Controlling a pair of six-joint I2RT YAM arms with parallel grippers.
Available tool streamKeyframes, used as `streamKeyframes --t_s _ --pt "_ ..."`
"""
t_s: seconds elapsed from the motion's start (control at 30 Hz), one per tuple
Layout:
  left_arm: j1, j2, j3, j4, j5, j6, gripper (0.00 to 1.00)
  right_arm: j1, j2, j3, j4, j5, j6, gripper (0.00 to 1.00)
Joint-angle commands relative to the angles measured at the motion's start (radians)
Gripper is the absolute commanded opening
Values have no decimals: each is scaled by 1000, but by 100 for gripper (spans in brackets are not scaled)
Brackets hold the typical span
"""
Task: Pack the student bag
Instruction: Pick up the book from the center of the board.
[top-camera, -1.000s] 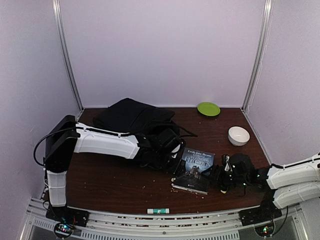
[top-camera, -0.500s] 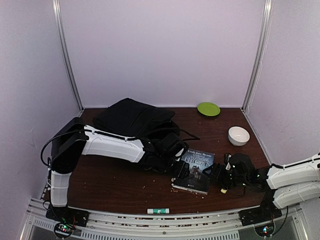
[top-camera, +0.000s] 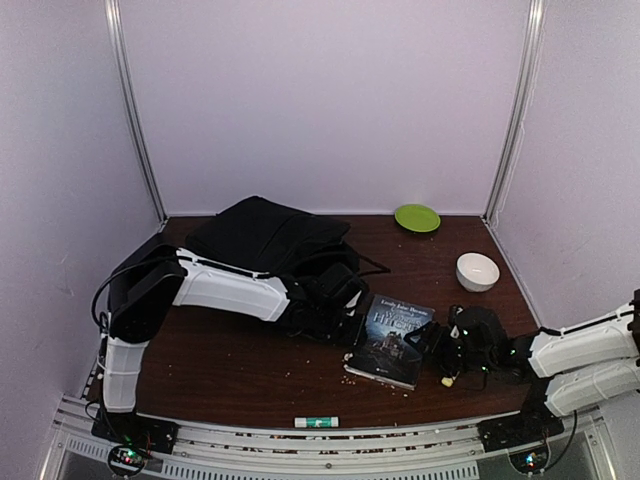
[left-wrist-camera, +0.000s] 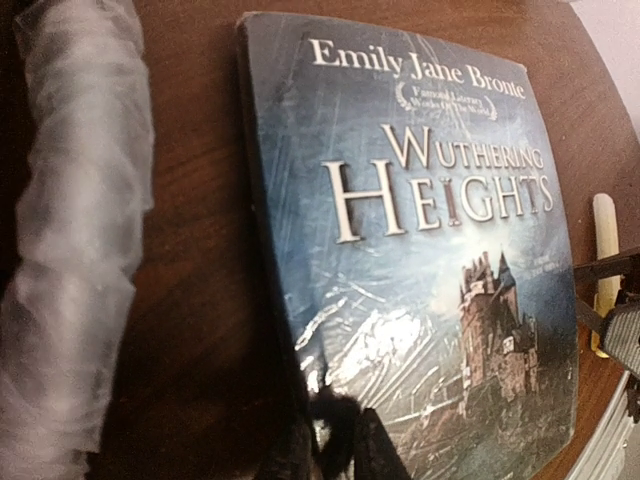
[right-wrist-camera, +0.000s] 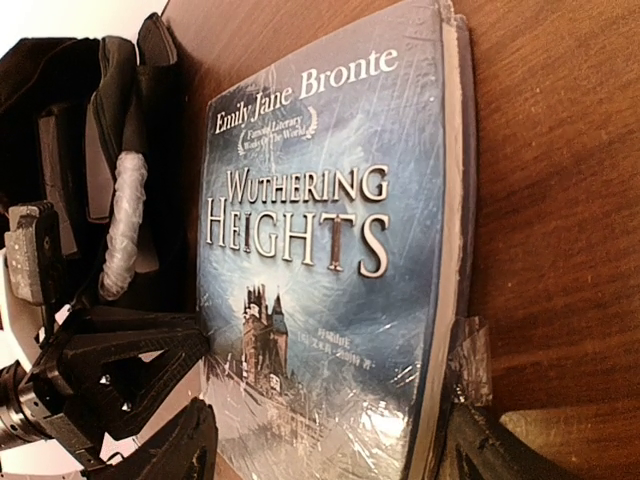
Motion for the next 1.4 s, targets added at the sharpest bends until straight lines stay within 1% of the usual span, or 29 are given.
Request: streamKeyframes --t_s 0.0,0.1,0.17,0.27,0.37,0.4,0.47,0.5,0.6,0.8,1.0,1.07,1.23,1.37 --pt "8 73 -66 -9 15 -18 7 -8 88 -29 26 -1 54 79" --pt "16 83 -93 26 42 -36 1 -10 162 -38 109 -36 76 79" --pt "16 94 -91 34 61 -38 0 -10 210 -52 207 -61 92 79" --pt "15 122 -80 47 104 -36 0 -8 302 -51 390 -139 92 77" --pt "13 138 -76 63 136 -38 0 -2 408 -37 624 -230 104 71" --pt "13 140 -76 66 140 -37 0 0 437 -35 727 -249 117 68" --pt "12 138 -75 69 143 -35 0 7 473 -29 824 -273 137 62" --pt "11 137 -75 70 144 -34 0 9 484 -24 841 -282 139 60" --pt "11 133 -74 73 150 -28 0 18 492 -1 847 -303 128 56" --pt "11 129 -81 94 164 -26 0 25 455 8 866 -316 112 54" --pt "10 120 -84 109 175 -24 0 32 388 16 904 -317 113 48" --pt "10 113 -86 113 178 -24 0 34 350 22 879 -312 106 47" --pt "10 95 -90 122 180 -20 0 42 236 56 729 -295 58 47" --pt "8 87 -94 133 190 -23 0 44 178 64 648 -269 41 49"
